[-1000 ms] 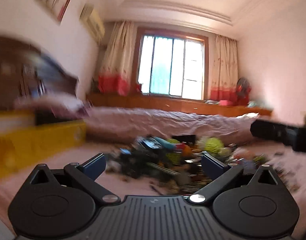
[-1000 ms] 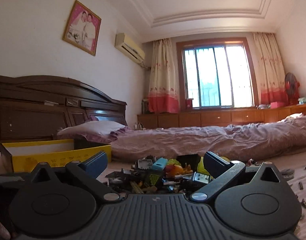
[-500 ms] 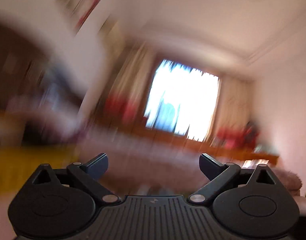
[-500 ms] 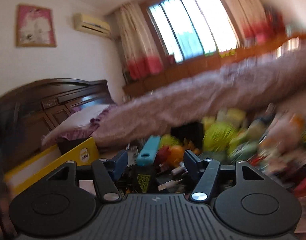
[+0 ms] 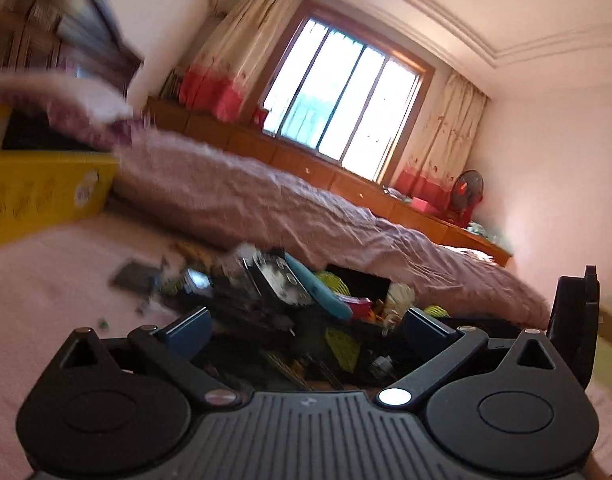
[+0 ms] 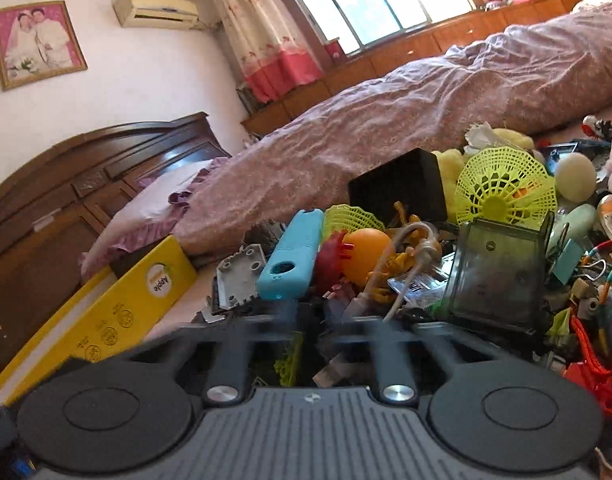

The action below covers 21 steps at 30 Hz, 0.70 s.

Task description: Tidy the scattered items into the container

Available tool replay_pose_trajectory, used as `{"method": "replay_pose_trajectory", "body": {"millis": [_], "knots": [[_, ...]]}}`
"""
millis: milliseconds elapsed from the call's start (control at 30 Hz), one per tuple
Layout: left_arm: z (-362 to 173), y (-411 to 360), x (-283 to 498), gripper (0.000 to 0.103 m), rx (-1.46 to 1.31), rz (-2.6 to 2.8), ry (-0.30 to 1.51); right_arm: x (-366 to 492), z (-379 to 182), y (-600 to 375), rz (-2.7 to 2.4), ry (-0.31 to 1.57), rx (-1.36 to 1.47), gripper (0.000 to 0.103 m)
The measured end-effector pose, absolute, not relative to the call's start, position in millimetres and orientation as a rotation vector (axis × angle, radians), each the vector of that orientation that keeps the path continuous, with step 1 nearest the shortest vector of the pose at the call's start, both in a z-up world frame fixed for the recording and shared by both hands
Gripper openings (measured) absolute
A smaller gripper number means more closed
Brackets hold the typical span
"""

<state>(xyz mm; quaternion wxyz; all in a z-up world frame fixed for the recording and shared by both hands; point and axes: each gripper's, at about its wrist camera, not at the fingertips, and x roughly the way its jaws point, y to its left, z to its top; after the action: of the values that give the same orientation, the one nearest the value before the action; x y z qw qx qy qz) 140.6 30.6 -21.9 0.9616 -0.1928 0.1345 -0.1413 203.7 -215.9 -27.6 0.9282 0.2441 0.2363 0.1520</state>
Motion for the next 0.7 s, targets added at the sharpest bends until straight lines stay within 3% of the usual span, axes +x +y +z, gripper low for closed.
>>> {"method": "replay_pose_trajectory", "body": {"millis": [133, 233, 367, 500, 567, 700], "knots": [[-27.8, 42.9, 143.6, 0.103, -0.529, -0.231, 0.332, 173.7, 8.2, -225.4, 0.250, 0.340, 0.447, 0.009], [-22.2, 55.8, 136.5, 0.103, -0.612, -0.118, 0.331, 141.4, 41.7, -224.1, 0.153, 0.165, 0.229, 0.009], [-14.9, 54.4, 135.5, 0.103, -0.666, -0.053, 0.331, 107.3, 46.2, -215.1, 0.084, 0.094, -0.015, 0.009], [-8.6, 37.8, 131.9, 0.103, -0.603, -0.047, 0.317, 78.4, -17.0, -162.8, 0.045, 0.097, -0.699, 0.009], [-7.2, 28.3, 128.2, 0.103, -0.522, -0.057, 0.275, 71.7, -43.1, -160.4, 0.093, 0.171, -0.712, 0.010], [-9.9, 16.7, 128.9, 0.103, -0.434, -0.048, 0.276, 75.1, -34.8, -175.2, 0.096, 0.219, -0.564, 0.010]]}}
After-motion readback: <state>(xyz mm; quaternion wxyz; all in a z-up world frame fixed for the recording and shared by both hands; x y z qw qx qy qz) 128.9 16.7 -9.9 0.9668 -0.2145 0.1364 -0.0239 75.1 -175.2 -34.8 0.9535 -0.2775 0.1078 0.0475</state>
